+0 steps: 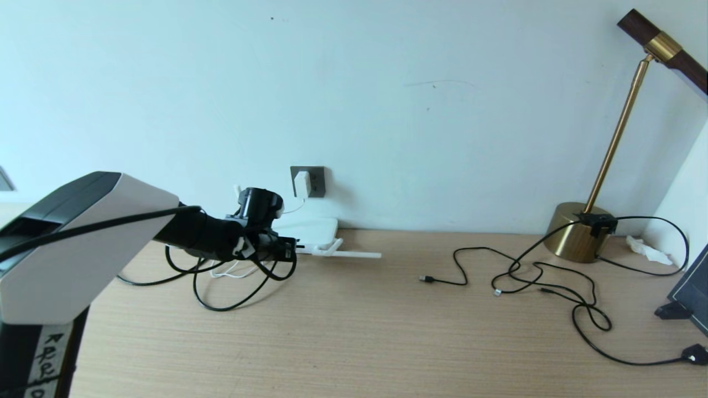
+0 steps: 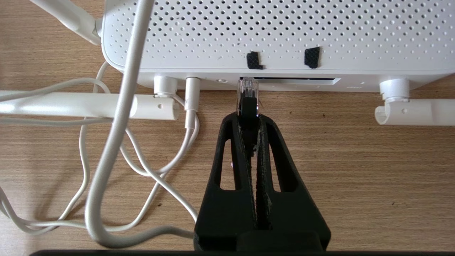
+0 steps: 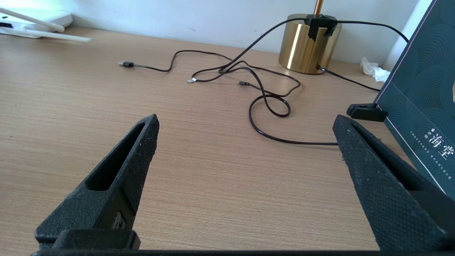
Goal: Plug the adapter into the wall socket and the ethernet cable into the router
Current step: Align cable and router interface
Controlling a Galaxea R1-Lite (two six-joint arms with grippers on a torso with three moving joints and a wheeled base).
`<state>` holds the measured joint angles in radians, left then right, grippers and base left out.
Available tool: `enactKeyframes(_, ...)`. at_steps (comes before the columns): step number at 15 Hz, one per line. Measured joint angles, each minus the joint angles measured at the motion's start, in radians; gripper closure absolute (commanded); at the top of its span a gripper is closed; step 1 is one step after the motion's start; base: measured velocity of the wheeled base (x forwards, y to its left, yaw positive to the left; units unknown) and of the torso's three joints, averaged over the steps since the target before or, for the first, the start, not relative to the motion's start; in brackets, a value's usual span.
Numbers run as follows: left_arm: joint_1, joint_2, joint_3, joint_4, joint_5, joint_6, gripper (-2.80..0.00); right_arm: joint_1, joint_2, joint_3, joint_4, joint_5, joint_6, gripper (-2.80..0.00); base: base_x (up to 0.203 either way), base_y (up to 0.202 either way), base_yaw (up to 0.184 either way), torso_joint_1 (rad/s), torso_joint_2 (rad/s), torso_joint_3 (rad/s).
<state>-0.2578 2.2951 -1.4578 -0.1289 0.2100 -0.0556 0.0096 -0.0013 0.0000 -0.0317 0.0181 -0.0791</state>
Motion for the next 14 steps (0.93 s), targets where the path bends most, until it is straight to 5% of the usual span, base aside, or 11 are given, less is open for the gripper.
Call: enactKeyframes(14,-0.012,0.008,-0.001,-0.002,0.0,0.0,0.0,-0.001,0.0,0.0,0.0,0.0,0.0,-2.8,0.0,0.0,0.0,0.0,0.0,0.0)
